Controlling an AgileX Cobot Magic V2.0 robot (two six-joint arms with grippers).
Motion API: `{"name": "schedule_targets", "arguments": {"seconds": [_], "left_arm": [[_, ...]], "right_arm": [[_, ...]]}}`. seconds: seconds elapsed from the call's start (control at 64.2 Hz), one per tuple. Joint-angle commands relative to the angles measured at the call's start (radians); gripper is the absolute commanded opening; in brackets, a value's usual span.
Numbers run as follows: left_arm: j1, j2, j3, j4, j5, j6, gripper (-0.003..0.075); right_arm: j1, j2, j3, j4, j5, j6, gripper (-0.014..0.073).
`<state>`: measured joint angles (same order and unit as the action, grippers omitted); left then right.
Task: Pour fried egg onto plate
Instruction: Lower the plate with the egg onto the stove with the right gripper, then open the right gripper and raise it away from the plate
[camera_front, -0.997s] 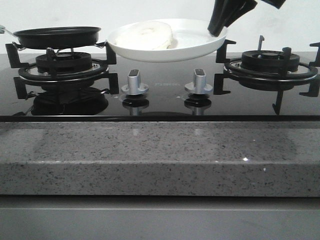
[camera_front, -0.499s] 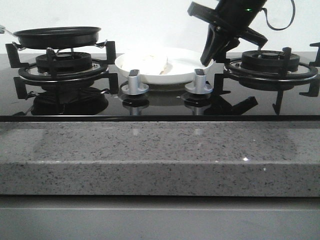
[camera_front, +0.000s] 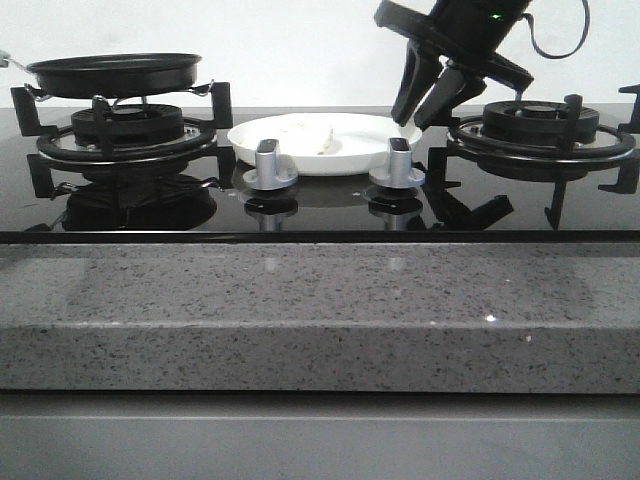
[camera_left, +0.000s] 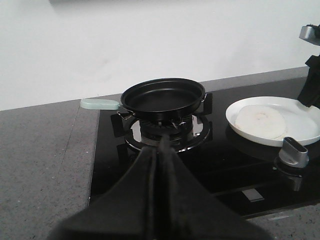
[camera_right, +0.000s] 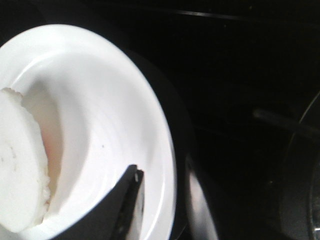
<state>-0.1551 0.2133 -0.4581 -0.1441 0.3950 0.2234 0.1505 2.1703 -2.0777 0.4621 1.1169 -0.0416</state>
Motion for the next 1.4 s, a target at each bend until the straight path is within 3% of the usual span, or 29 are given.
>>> {"name": "schedule_targets", "arguments": {"seconds": [0.0, 0.078, 0.249, 0.327, 0.577, 0.717, 0.997, 1.387], "left_arm": [[-0.008, 0.013, -0.027, -0.012, -0.086, -0.009, -0.0019], [-0.008, 0.013, -0.027, -0.012, -0.086, -0.009, -0.0020], [-0.008, 0.013, -0.027, -0.012, -0.086, -0.009, -0.0019], [-0.008, 0.013, -0.027, -0.012, -0.086, -0.009, -0.0019], [-0.008, 0.013, -0.027, -0.012, -0.086, -0.009, -0.0019], [-0.008, 0.013, -0.027, -0.012, -0.086, -0.009, -0.0019], [-0.008, 0.013, -0.027, -0.012, -0.086, -0.009, -0.0019], [-0.008, 0.013, -0.027, -0.012, -0.086, -0.009, -0.0019]], "right_arm": [[-0.013, -0.083, -0.035, 0.032, -0.013, -0.003, 0.0278], [-0.022, -0.099, -0.035, 0.032, 0.010, -0.003, 0.0243], [-0.039, -0.134, -0.035, 0.008, 0.072, -0.004, -0.0008], [-0.039, -0.147, -0.035, -0.009, 0.093, -0.004, -0.0074], [-0.039, -0.219, -0.016, -0.092, 0.179, -0.041, -0.0068], [-0.039, -0.354, 0.124, -0.139, 0.124, -0.082, -0.0068], [-0.036, -0.738, 0.606, -0.179, -0.198, -0.229, -0.0068], [-0.036, -1.289, 1.171, -0.180, -0.562, -0.249, -0.0068]]}}
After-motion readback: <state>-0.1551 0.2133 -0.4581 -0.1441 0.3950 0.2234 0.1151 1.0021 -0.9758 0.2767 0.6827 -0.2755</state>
